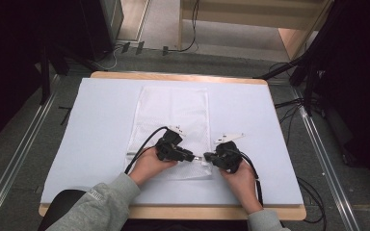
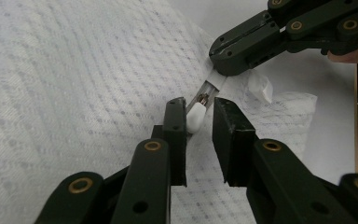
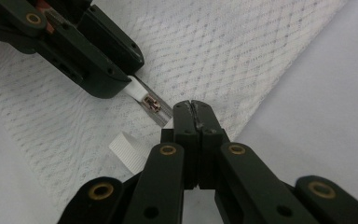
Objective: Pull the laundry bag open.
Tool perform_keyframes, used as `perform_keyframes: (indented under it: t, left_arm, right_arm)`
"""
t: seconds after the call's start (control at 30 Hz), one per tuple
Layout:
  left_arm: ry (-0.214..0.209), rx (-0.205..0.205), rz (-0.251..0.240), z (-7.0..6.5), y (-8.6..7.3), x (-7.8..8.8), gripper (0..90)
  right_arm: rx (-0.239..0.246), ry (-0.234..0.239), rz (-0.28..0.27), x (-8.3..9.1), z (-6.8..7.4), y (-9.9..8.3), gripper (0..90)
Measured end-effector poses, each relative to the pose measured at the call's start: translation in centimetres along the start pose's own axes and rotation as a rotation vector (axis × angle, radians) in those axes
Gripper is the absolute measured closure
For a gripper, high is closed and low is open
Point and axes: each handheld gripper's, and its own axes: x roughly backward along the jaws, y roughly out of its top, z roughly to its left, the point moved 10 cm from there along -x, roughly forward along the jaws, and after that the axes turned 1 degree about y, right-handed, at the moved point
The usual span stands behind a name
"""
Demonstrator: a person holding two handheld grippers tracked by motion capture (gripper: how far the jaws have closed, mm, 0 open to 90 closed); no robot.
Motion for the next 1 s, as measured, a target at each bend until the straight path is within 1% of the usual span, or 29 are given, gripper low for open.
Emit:
perform_keyframes:
  t: [0.13, 0.2, 0.3, 0.37, 0.53, 0.67, 0.7, 0.73, 0.83, 0.87, 0.9, 0.93, 1.0]
  left_arm:
    - [-0.011, -0.010, 0.006, -0.5, -0.1, -0.5, 79.5]
    - [-0.004, -0.013, 0.008, -0.5, 0.0, -0.6, 80.1]
    - [-0.011, -0.009, 0.000, -0.6, 0.1, -0.8, 81.1]
    - [-0.010, -0.017, -0.004, -0.6, 0.2, -1.0, 82.2]
    - [-0.010, -0.009, -0.014, -0.7, 0.3, -1.3, 85.9]
    - [-0.012, -0.007, -0.002, -0.6, 0.3, -1.2, 87.0]
    - [-0.018, -0.002, 0.003, -0.6, 0.4, -1.2, 87.1]
    - [-0.026, 0.018, 0.001, -0.6, 0.4, -1.2, 87.2]
    - [-0.041, 0.037, 0.007, -0.5, 0.5, -1.1, 87.4]
    - [-0.040, 0.037, 0.012, -0.4, 0.5, -1.1, 87.5]
    - [-0.042, 0.038, 0.016, -0.4, 0.5, -1.0, 87.5]
    - [-0.049, 0.050, 0.013, -0.4, 0.5, -1.0, 87.6]
    - [-0.063, 0.061, 0.021, -0.4, 0.5, -0.9, 87.6]
  right_arm:
    - [0.005, 0.001, 0.000, 0.0, 0.0, 0.0, 90.0]
    - [0.003, 0.001, -0.001, 0.0, 0.0, 0.0, 90.0]
    - [0.000, 0.001, 0.001, 0.0, 0.1, 0.0, 90.0]
    - [0.002, -0.003, 0.001, 0.0, 0.0, 0.0, 90.0]
    - [0.001, -0.003, -0.001, 0.0, 0.1, 0.0, 90.0]
    - [0.006, -0.005, -0.002, 0.0, 0.1, -0.1, 90.0]
    - [0.008, -0.008, -0.004, 0.0, 0.1, -0.1, 90.0]
    - [0.016, -0.009, -0.007, 0.0, 0.1, -0.1, 90.0]
    - [0.041, -0.016, -0.012, 0.0, 0.2, -0.1, 90.0]
    - [0.058, -0.024, -0.013, 0.0, 0.1, -0.1, 90.0]
    - [0.064, -0.028, -0.013, 0.0, 0.1, -0.1, 90.0]
    - [0.071, -0.031, -0.015, 0.0, 0.2, -0.1, 90.0]
    - [0.076, -0.025, -0.020, 0.0, 0.2, -0.1, 90.0]
